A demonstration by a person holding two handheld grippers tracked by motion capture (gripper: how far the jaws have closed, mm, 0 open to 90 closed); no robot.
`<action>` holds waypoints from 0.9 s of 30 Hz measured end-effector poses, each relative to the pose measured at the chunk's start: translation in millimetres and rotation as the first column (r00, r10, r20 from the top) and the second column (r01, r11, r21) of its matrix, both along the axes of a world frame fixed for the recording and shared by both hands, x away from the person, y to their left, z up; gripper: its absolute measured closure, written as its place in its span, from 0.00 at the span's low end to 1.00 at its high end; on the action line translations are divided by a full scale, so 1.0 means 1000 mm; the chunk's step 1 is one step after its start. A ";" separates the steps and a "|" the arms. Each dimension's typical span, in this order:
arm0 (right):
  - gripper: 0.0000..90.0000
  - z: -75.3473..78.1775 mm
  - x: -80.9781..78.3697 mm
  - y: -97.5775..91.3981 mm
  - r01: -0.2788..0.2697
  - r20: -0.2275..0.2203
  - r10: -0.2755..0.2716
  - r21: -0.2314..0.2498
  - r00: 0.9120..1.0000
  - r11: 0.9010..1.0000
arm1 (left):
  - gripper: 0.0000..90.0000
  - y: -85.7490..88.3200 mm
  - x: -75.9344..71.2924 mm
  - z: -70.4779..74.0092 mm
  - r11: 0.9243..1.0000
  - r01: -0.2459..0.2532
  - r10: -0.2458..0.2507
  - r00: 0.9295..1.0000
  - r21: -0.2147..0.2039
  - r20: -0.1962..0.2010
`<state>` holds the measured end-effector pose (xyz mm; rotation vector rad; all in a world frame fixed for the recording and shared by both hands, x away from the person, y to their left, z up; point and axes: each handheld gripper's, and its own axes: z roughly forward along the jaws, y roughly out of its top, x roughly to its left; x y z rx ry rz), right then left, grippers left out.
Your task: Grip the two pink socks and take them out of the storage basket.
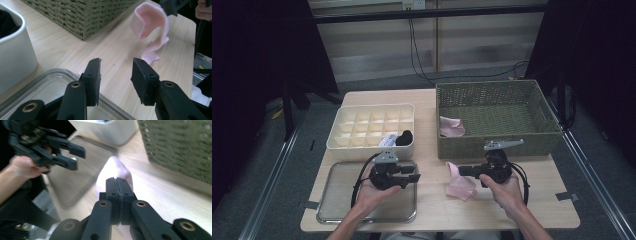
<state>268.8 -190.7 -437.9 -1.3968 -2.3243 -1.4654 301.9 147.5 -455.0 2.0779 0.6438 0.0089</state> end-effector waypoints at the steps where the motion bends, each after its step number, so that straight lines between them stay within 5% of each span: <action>1: 0.99 -0.004 0.002 0.001 -0.001 -0.009 0.001 -0.015 1.000 1.000 | 0.65 0.000 0.001 -0.001 1.000 -0.001 0.001 1.000 0.003 -0.002; 17: 0.90 -0.045 0.029 0.008 -0.001 -0.056 -0.007 -0.138 0.998 0.990 | 0.62 -0.002 -0.002 -0.007 1.000 0.008 -0.008 1.000 0.021 -0.013; 23: 0.79 -0.027 0.014 -0.003 0.048 0.003 -0.048 -0.110 0.999 0.993 | 0.61 -0.001 -0.003 -0.008 1.000 0.010 -0.009 1.000 0.023 -0.014; 27: 0.80 -0.014 -0.005 -0.011 0.026 0.027 -0.024 -0.069 0.999 0.997 | 0.61 -0.002 -0.003 -0.008 1.000 0.007 -0.006 1.000 0.020 -0.015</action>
